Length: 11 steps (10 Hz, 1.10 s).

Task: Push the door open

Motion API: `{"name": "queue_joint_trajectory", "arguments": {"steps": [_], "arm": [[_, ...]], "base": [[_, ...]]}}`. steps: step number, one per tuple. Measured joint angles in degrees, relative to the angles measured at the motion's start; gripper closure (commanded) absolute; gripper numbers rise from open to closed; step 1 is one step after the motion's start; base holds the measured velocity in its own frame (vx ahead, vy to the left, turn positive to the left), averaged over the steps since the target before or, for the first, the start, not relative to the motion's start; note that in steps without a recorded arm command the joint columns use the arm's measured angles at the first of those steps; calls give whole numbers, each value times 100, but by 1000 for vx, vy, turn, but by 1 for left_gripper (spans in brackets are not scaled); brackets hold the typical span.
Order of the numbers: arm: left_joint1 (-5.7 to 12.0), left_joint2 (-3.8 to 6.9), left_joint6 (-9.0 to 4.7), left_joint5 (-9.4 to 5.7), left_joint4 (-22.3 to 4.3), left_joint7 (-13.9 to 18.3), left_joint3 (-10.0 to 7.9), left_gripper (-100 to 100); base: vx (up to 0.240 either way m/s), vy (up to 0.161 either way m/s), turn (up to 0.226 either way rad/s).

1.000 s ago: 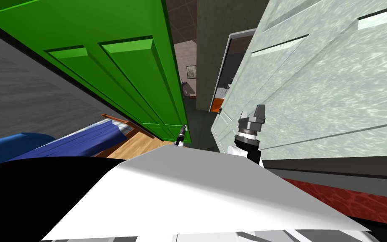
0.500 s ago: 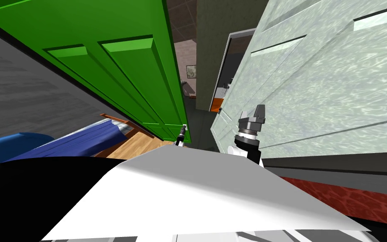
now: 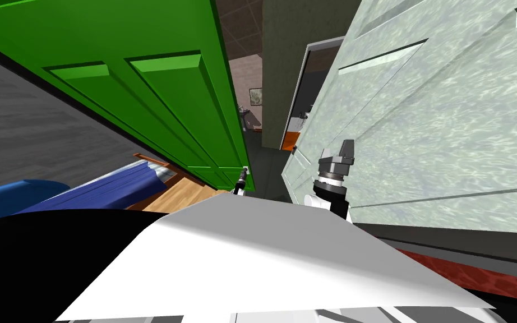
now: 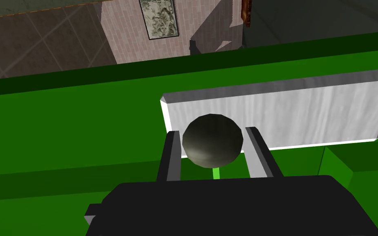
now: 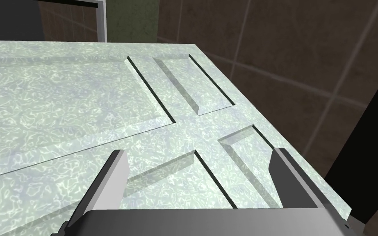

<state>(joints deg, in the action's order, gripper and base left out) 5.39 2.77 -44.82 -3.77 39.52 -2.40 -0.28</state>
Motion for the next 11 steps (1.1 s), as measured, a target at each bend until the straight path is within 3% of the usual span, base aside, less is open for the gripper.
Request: {"name": "queue_joint_trajectory", "arguments": {"steps": [1,2,4,6,7,11], "arm": [[151,17,-90,-30,-203,-35,-59,100],[76,39,-17,-33,-8,-47,-68,100],[235,69,-129,-94,-297,-111,-187,100],[40,144,-43,-136,30,-167,-291,100],[39,137,-32,-159,34,-216,-340,-100],[31,49,23,-217,82,-182,-356,-100]], "base": [[121,-30,11],[154,-30,48],[171,-7,73],[189,-6,122],[-73,-102,71],[-211,-97,48]]}}
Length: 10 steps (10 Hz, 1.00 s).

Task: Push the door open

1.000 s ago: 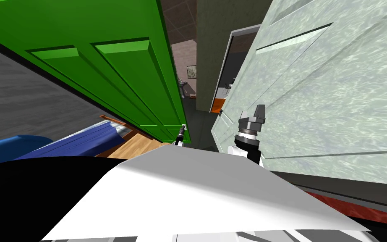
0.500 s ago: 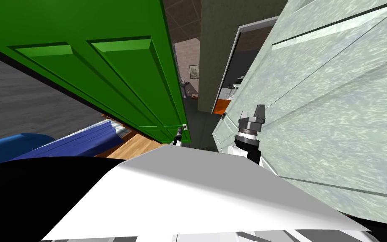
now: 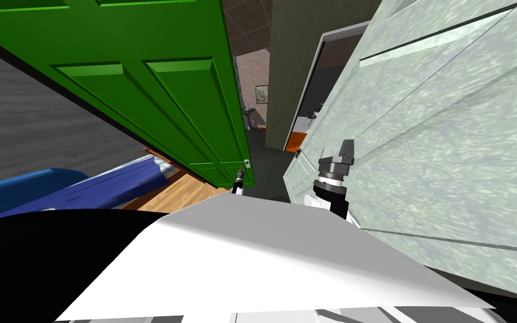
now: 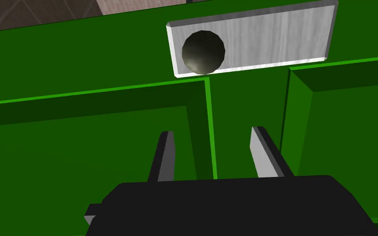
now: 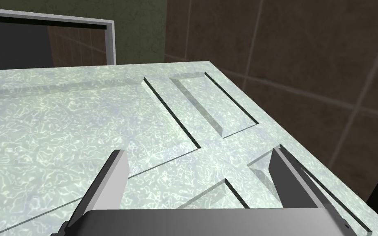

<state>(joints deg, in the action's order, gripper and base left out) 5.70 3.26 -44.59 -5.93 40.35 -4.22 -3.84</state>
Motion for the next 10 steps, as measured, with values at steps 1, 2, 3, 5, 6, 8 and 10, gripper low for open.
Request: {"name": "queue_joint_trajectory", "arguments": {"steps": [1,2,3,5,6,8,10], "arm": [[-2,-53,17,-21,12,12,-7,-100],[25,-104,22,-43,-18,21,-17,-100],[25,-111,22,-45,-25,23,-18,-100],[40,-50,-49,-57,-101,20,-38,-100],[7,-39,-37,-59,-44,12,-42,-100],[-12,-13,-77,-70,-54,10,-59,-100],[-26,-35,-126,-83,-68,-3,-82,-100]], "base": [[-267,-149,56],[-120,-65,12],[85,3,-33],[196,14,-28],[246,11,-22],[247,12,-38],[245,9,-35]]}}
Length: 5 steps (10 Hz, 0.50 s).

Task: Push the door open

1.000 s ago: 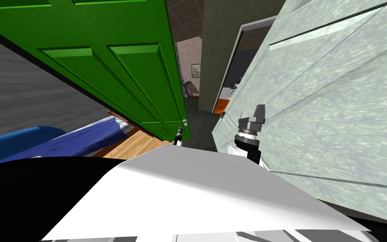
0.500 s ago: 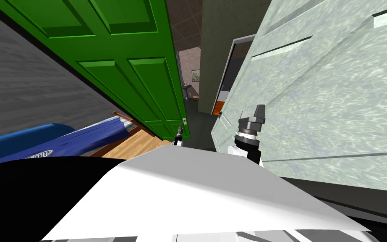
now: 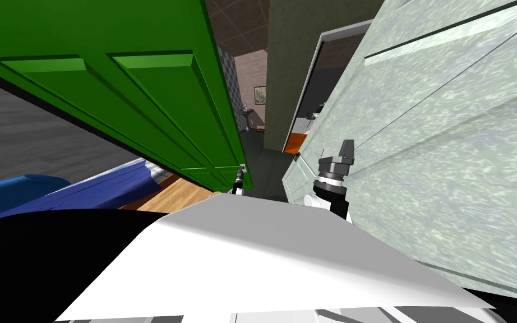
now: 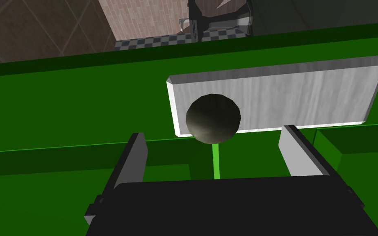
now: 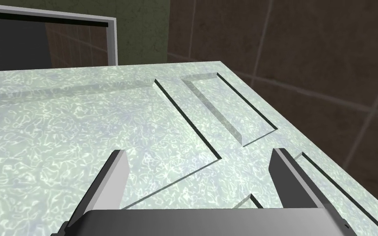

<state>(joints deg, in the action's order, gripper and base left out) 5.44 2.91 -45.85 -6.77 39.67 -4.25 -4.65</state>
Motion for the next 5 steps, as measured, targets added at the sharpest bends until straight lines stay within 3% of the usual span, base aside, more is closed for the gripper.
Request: {"name": "queue_joint_trajectory", "arguments": {"steps": [1,2,5], "arm": [[4,-25,-41,-7,-37,-5,-12,-100],[0,-32,-59,-7,-39,-6,-10,100],[10,-23,-34,-5,-37,-9,-11,100]], "base": [[94,8,6],[-19,-5,-1],[-25,-1,-6]]}}
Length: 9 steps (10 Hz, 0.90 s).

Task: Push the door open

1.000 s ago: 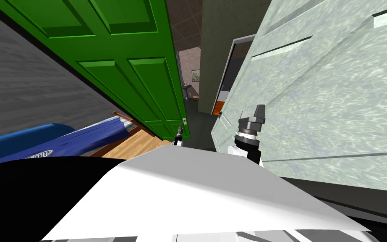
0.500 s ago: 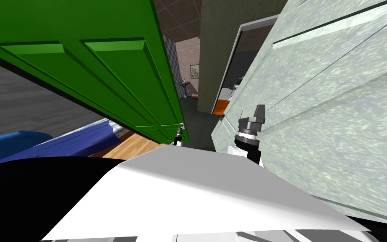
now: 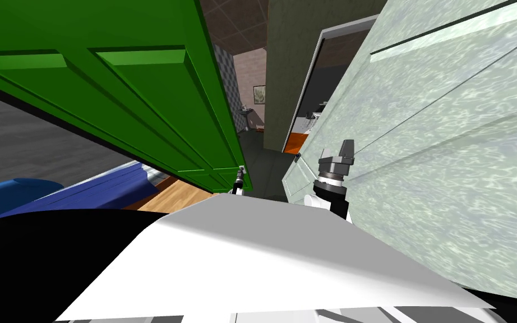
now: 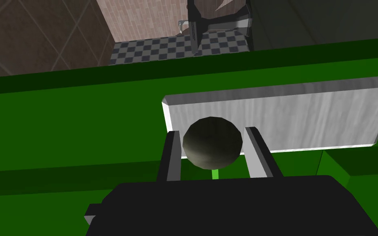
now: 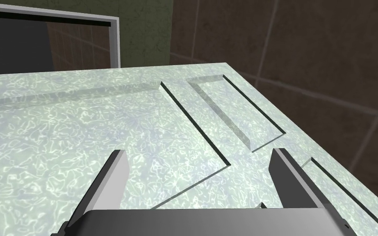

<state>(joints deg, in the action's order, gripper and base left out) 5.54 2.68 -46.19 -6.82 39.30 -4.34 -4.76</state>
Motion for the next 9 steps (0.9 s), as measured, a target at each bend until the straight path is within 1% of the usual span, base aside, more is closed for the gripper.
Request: {"name": "queue_joint_trajectory", "arguments": {"steps": [2,3,4,5,6,7,8,9], "arm": [[-13,-7,8,2,-11,-1,5,100],[-15,-7,9,1,-12,0,5,100],[-55,-13,28,-10,-14,-12,30,100],[-115,-11,70,-19,45,-24,51,100],[-96,5,81,-41,42,-40,60,100],[-79,33,36,-64,0,-49,73,100],[-165,39,69,-79,143,-68,100,100],[-69,55,9,-110,4,-93,104,100]], "base": [[-4,-1,1],[134,-5,76],[188,-22,88],[173,-16,109],[205,-10,92],[221,-5,102],[224,-9,146],[227,21,95]]}}
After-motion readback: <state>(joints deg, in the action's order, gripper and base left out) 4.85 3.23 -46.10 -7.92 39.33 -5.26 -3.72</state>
